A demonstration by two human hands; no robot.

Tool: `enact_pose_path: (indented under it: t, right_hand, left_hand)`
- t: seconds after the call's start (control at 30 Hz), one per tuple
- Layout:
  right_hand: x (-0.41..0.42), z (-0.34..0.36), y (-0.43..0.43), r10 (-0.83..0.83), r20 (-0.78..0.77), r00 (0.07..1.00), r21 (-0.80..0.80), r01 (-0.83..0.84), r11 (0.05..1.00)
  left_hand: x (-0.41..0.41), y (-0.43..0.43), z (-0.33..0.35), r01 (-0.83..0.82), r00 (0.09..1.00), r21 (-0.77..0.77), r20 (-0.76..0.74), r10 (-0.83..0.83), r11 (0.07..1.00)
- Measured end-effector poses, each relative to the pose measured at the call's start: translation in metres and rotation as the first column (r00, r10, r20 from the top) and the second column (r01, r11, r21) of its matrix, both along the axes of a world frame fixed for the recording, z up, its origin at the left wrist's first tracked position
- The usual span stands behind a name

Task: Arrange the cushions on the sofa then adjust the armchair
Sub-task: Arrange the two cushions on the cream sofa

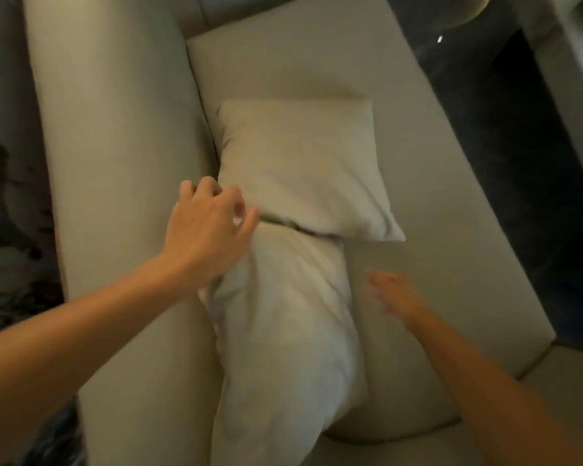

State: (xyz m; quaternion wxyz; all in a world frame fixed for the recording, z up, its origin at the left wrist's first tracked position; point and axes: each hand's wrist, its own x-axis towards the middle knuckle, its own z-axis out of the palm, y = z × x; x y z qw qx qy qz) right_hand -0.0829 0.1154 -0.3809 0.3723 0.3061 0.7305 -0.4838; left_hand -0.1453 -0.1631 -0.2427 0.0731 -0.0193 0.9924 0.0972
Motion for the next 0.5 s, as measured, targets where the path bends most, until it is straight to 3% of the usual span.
enact_pose_path:
  t: [0.07, 0.1, 0.17, 0.23, 0.3, 0.4, 0.5]
  right_hand:
    - [-0.045, 0.0, 0.012, -0.043, -0.252, 0.967, 0.206, 0.097, 0.974]
    - [-0.069, 0.001, 0.011, -0.029, -0.315, 0.949, 0.216, 0.101, 0.971]
    - [-0.107, -0.006, -0.006, 0.032, -0.325, 0.945, 0.198, 0.035, 0.98]
    - [-0.13, -0.022, -0.03, 0.085, -0.26, 0.962, 0.253, -0.017, 0.967]
    - [-0.138, -0.043, -0.049, 0.034, -0.241, 0.97, 0.221, 0.021, 0.975]
    - [-0.137, -0.07, -0.05, -0.07, -0.212, 0.975, 0.159, 0.105, 0.982]
    - [-0.149, -0.068, -0.044, -0.151, -0.209, 0.966, 0.043, 0.164, 0.986]
  left_hand:
    - [-0.055, -0.004, -0.024, -0.145, 0.985, 0.101, 0.104, 0.135, 0.984]
    - [-0.079, -0.006, -0.039, -0.233, 0.959, 0.141, 0.197, 0.204, 0.962]
    - [-0.112, -0.007, -0.072, -0.405, 0.868, 0.129, 0.365, 0.337, 0.905]
    - [-0.128, -0.007, -0.103, -0.527, 0.78, 0.023, 0.409, 0.473, 0.85]
    - [-0.134, -0.005, -0.123, -0.572, 0.724, -0.077, 0.42, 0.547, 0.817]
    - [-0.139, -0.005, -0.132, -0.523, 0.762, 0.018, 0.458, 0.457, 0.852]
    - [-0.144, -0.004, -0.108, -0.491, 0.849, 0.154, 0.304, 0.432, 0.857]
